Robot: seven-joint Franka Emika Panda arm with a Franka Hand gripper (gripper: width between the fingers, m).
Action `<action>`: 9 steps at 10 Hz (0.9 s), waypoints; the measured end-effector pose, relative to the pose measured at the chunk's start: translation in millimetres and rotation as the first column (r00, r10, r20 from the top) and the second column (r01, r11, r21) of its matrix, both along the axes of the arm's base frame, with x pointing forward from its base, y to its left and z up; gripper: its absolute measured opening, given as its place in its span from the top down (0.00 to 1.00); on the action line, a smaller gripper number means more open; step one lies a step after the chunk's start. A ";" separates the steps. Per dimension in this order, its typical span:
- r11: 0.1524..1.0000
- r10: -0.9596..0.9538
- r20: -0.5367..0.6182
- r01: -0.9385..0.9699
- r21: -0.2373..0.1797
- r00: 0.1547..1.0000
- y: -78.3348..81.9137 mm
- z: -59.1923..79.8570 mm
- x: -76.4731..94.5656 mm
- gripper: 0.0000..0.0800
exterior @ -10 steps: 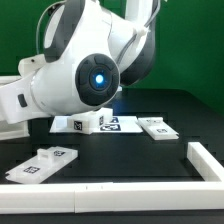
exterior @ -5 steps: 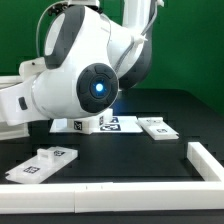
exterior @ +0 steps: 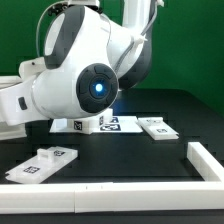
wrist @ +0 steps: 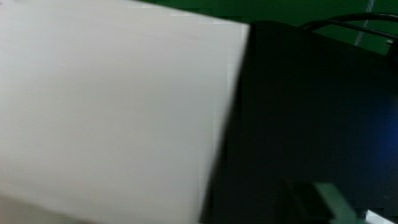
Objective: Assemble cabinet
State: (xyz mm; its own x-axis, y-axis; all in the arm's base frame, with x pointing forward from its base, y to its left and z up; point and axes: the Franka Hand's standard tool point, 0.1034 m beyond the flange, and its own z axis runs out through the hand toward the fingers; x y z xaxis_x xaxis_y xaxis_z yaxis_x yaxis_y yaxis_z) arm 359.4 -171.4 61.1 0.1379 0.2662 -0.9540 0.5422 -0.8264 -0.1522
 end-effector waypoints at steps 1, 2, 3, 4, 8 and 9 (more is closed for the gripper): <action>1.000 -0.003 -0.006 0.003 -0.003 1.000 -0.2 1.7 -0.4 0.93; 1.000 -0.003 -0.005 0.003 -0.006 1.000 -0.5 1.6 -0.5 0.93; 1.000 -0.005 -0.005 0.005 -0.008 1.000 -0.8 1.8 -0.7 0.95; 1.000 -0.005 -0.005 0.005 -0.008 1.000 -0.9 1.8 -0.7 0.95; 0.998 0.017 -0.034 -0.015 0.054 0.999 37.7 50.0 -1.8 0.96; 0.999 0.011 -0.033 -0.010 0.052 0.999 42.5 65.9 1.4 0.96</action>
Offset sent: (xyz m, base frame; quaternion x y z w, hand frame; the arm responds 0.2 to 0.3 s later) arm 0.0000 0.0000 0.0000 0.0000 0.0000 0.0000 1.0000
